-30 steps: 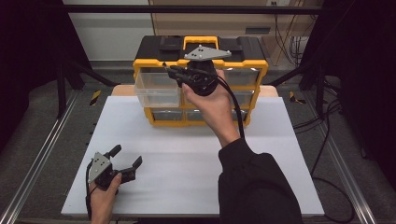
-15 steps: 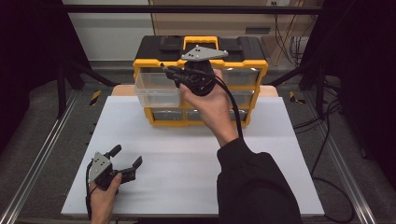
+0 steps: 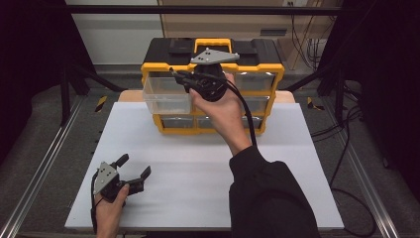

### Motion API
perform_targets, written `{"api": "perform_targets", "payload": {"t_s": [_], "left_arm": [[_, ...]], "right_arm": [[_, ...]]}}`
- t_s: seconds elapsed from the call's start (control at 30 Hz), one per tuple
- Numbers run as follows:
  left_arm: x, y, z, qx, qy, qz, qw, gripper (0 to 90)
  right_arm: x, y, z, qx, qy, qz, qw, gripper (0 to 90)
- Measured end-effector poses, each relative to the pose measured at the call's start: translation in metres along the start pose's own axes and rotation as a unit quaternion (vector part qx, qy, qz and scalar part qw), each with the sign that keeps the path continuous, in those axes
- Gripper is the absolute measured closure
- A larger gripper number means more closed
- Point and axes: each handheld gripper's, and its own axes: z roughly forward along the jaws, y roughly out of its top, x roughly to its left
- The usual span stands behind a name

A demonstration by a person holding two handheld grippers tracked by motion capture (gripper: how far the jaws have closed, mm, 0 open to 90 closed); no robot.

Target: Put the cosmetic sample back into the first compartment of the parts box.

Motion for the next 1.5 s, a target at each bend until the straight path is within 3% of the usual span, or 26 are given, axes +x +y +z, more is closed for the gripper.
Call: {"api": "perform_targets", "payload": {"t_s": [1.5], "left_arm": [[0.000,0.000,0.001,0.001,-0.001,0.003,1.0000,6.1]], "right_arm": [[0.008,-0.002,0.015,0.030,-0.001,-0.011,0.9995,80.7]]}}
